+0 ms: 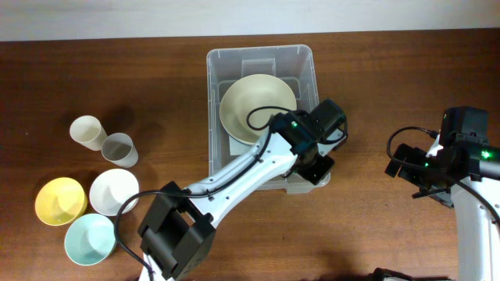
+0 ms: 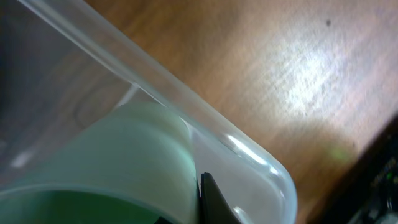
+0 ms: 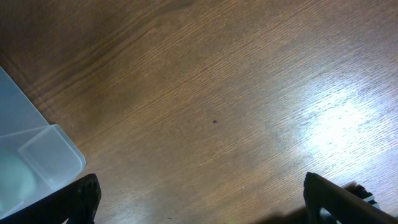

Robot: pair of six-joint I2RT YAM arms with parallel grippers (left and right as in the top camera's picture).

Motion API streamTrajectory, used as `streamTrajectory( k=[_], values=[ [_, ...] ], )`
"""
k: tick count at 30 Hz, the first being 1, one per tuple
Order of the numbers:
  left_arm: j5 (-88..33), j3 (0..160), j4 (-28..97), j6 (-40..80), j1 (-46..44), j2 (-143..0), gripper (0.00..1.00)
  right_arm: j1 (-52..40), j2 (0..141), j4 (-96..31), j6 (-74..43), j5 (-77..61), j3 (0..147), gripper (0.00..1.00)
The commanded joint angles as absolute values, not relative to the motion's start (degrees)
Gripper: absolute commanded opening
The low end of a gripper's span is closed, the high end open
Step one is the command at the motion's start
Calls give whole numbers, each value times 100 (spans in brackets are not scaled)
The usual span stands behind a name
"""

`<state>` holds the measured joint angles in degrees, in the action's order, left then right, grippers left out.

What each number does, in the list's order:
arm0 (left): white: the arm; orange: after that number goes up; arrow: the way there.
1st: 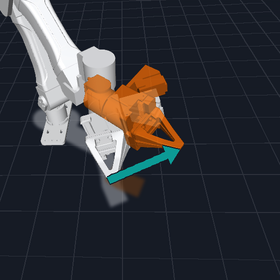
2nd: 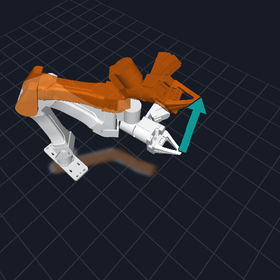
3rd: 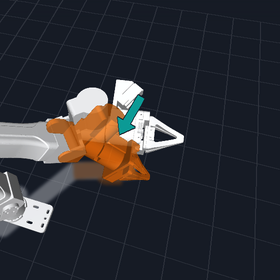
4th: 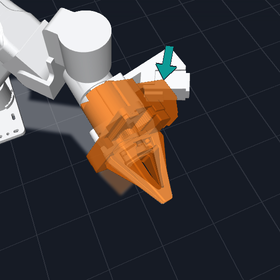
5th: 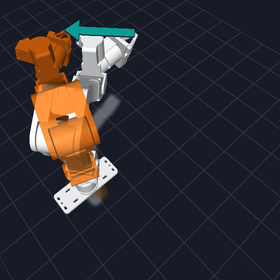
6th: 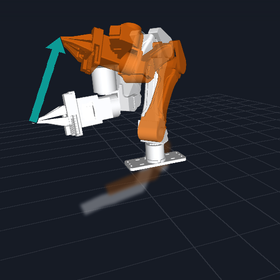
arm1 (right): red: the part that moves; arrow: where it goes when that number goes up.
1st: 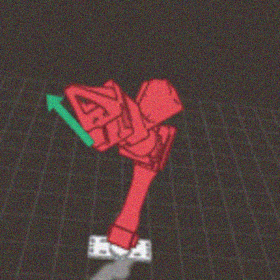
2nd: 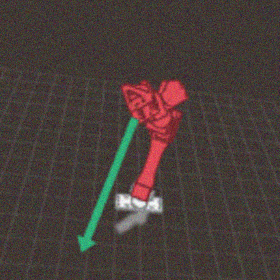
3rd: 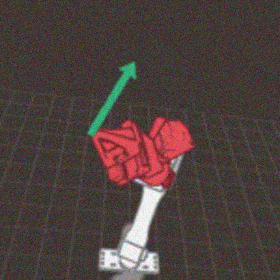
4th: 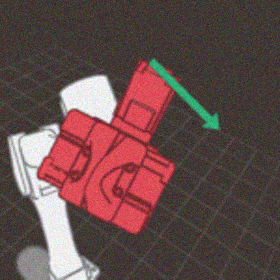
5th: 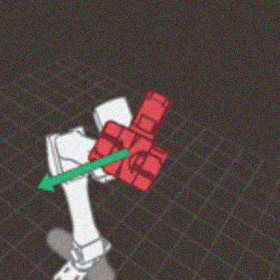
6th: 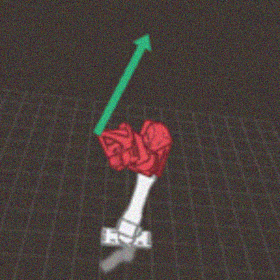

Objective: Pack container
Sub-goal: 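Carry the mint-green cup into the bin's front right corner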

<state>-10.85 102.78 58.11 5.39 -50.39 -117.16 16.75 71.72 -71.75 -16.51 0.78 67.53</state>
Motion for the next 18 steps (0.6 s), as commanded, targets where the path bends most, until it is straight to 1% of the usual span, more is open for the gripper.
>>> streamTrajectory(
  k=[1, 2, 3, 4, 5, 6, 8, 15, 18],
  values=[
    [-1181, 10132, 5905, 429, -5048, -11817, 1, 1691, 7144, -7181, -1704, 67, 6742, 100],
    [-1179, 10132, 5924, 427, -5048, -11817, 1, 1688, 7144, -7179, -1704, 67, 6742, 100],
    [-1179, 10132, 5951, 427, -5048, -11817, 7, 1688, 7144, -7179, -1704, 67, 6742, 100],
    [-1181, 10132, 5964, 427, -5048, -11817, 15, 1688, 7144, -7179, -1704, 67, 6742, 100],
    [-1179, 10132, 5994, 427, -5048, -11817, 22, 1691, 7144, -7179, -1704, 67, 6742, 100],
    [-1177, 10132, 6001, 427, -5048, -11817, 22, 1688, 7144, -7179, -1704, 67, 6742, 100],
    [-1155, 10132, 5999, 425, -5048, -11817, 32, 1688, 7144, -7179, -1704, 67, 6742, 100],
    [-589, 10418, 6029, 425, -5000, -11802, 33, 1691, 7144, -7179, -1704, 67, 6742, 100],
    [-283, 11002, 6222, 425, -4818, -11712, 34, 1691, 7144, -7179, -1702, 69, 6742, 100]
  ],
)
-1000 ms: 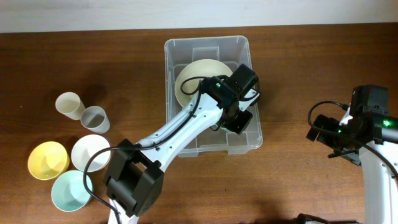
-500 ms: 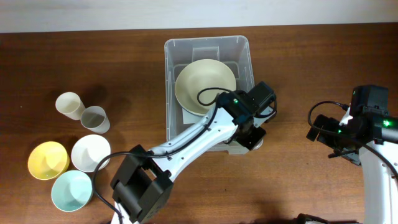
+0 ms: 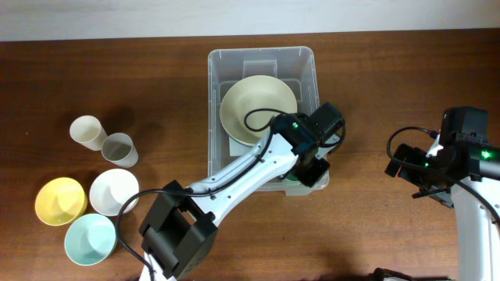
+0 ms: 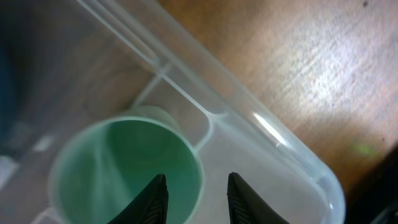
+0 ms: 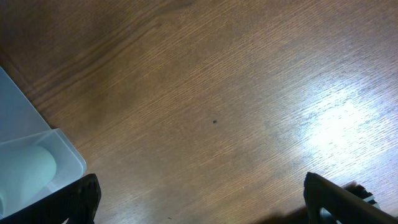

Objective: Pack container

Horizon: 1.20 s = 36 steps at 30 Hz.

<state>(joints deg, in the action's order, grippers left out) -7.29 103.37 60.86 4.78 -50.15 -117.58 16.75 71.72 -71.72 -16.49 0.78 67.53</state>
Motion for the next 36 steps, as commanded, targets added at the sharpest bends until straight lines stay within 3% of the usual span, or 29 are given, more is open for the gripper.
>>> streamTrajectory(
  k=[1, 5, 7, 13, 19, 28, 36],
  values=[
    [-174, 11281, 6379, 425, -4711, -11666, 36, 1691, 7144, -7179, -1702, 69, 6742, 100],
    [499, 12396, 7218, 429, -4042, -11424, 40, 1691, 7144, -7177, -1702, 69, 6742, 100],
    [696, 12890, 7699, 429, -3323, -11198, 52, 1691, 7144, -7172, -1702, 69, 6742, 100],
    [692, 12956, 8433, 694, -1262, -10982, 70, 1688, 7146, -7155, -1702, 69, 6742, 100],
    [598, 12132, 8331, 1133, 246, -10991, 70, 1688, 7146, -7150, -1702, 67, 6742, 100],
    [591, 9614, 6785, 1129, 620, -10991, 70, 1688, 7146, -7155, -1702, 69, 6742, 100],
    [652, 8344, 5765, 1129, 620, -10991, 70, 1688, 7146, -7155, -1702, 69, 6742, 100]
  ],
)
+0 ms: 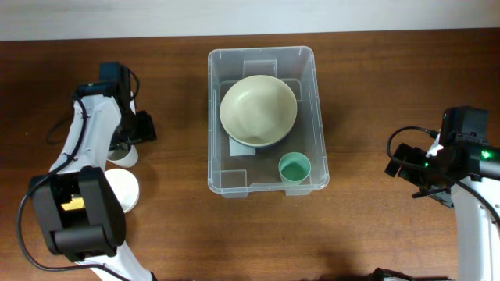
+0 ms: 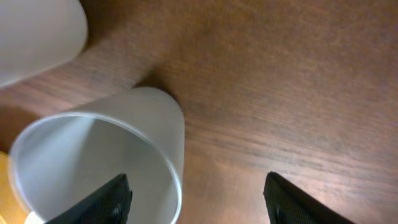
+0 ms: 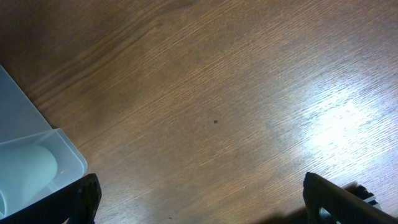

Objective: Pack container

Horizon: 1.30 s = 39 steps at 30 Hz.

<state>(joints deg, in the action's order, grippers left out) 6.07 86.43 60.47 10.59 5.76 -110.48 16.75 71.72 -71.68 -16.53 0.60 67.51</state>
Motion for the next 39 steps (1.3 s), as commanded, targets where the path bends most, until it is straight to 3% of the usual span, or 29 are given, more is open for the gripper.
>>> streamTrajectory(
  k=[1, 4, 6, 9, 16, 23, 30, 39],
  values=[
    [652, 8276, 5690, 1129, 620, -10991, 70, 1688, 7146, -7155, -1702, 69, 6742, 100],
    [650, 8195, 5551, 1129, 617, -10991, 69, 1691, 7146, -7155, -1699, 69, 6742, 100],
    [650, 8189, 5483, 1125, 617, -10991, 58, 1688, 7146, -7153, -1702, 69, 6742, 100],
    [650, 8189, 5374, 1125, 617, -10991, 28, 1691, 7146, -7153, -1702, 69, 6742, 99],
    [648, 8224, 5172, 1127, 615, -10991, 0, 1691, 7146, -7153, -1699, 69, 6742, 99],
    [646, 9310, 5843, 1107, 43, -10694, 1, 1691, 7146, -7153, -1699, 69, 6742, 100],
    [642, 11439, 7234, 1114, -1911, -10077, 0, 1691, 7146, -7150, -1702, 69, 6742, 99],
    [-257, 11577, 7419, 1135, -4088, -10366, 1, 1691, 7146, -7150, -1702, 69, 6742, 100]
  ],
)
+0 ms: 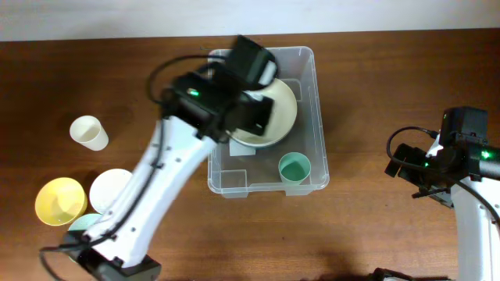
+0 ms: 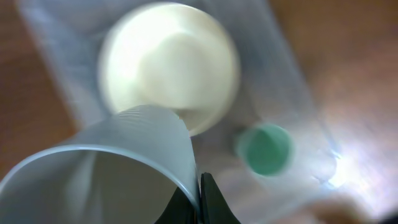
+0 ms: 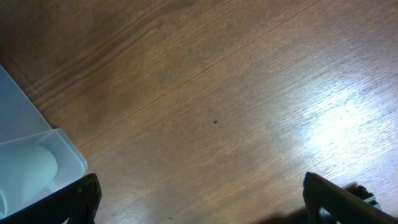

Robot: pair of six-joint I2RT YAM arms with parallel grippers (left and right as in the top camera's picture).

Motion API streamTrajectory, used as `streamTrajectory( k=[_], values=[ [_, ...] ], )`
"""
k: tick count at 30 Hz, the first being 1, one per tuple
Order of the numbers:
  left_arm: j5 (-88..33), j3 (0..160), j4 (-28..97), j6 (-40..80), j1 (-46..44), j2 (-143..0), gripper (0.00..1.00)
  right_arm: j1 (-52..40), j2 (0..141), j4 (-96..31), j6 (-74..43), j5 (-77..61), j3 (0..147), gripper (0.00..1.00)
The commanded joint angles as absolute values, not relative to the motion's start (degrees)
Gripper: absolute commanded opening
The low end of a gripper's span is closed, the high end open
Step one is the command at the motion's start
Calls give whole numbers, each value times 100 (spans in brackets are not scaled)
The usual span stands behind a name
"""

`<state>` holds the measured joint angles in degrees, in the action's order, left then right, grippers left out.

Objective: Pack container

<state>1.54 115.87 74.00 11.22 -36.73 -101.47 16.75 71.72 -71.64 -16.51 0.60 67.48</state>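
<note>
The clear plastic container (image 1: 308, 58) stands mid-table, with a cream bowl (image 1: 283, 108) inside and a green cup (image 1: 294, 167) upright in its front right corner. My left gripper (image 2: 198, 199) is shut on the rim of a translucent grey cup (image 2: 124, 162) and hangs above the container, over the cream bowl (image 2: 168, 62) and the green cup (image 2: 264, 148). In the overhead view the left wrist (image 1: 246, 86) hides the grey cup. My right gripper (image 3: 199, 199) is open and holds nothing, low over bare wood right of the container.
A white cup (image 1: 88, 133) stands at the left of the table. A yellow bowl (image 1: 58, 200), a white bowl (image 1: 109, 190) and a light blue bowl (image 1: 76, 226), partly under my left arm, sit at the front left. The container's corner (image 3: 37, 162) shows in the right wrist view.
My left gripper was open around the grey cup at the table's left. It is now shut on that cup's rim and holds it above the container. The right arm has not moved.
My left gripper first held the green cup in the container's front right corner. Then the cup stood there free, with the fingers just above it. Later the gripper was open at the grey cup on the left, and now it holds that cup over the container.
</note>
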Motion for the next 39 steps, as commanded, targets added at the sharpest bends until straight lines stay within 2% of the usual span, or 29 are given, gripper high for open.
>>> streamTrajectory(
  k=[1, 10, 20, 23, 24, 25, 26, 27, 30, 31, 33, 39],
  values=[
    [-519, 11577, 7417, 1133, -4270, -10501, 1, 1691, 7146, -7150, -1702, 69, 6742, 100],
    [-821, 11574, 7474, 1127, -4836, -11327, 0, 1691, 7146, -7161, -1699, 69, 6742, 99],
    [-1011, 11570, 7548, 1107, -4871, -11679, 1, 1691, 7146, -7161, -1702, 69, 6742, 99],
    [-1011, 11570, 7505, 1107, -4871, -11679, 4, 1688, 7146, -7159, -1702, 69, 6742, 99],
    [-1011, 11570, 7507, 1105, -4871, -11679, 12, 1691, 7146, -7161, -1702, 69, 6742, 100],
    [-1011, 11570, 7511, 1083, -4871, -11679, 38, 1691, 7146, -7161, -1702, 69, 6742, 100],
    [-1011, 11572, 7535, 1031, -4871, -11679, 69, 1691, 7146, -7161, -1702, 69, 6742, 100],
    [-1011, 11572, 7557, 926, -4858, -11677, 77, 1691, 7146, -7161, -1702, 69, 6742, 99],
    [-956, 11622, 7640, 891, -4751, -11677, 86, 1691, 7146, -7161, -1699, 69, 6742, 99],
    [-572, 11832, 7865, 895, -4528, -11662, 93, 1691, 7146, -7170, -1699, 69, 6742, 100],
    [-62, 12145, 8176, 897, -4187, -11579, 98, 1691, 7146, -7175, -1699, 69, 6742, 99],
    [729, 12687, 8493, 895, -2576, -11087, 99, 1691, 7146, -7166, -1699, 69, 6742, 99]
  ],
)
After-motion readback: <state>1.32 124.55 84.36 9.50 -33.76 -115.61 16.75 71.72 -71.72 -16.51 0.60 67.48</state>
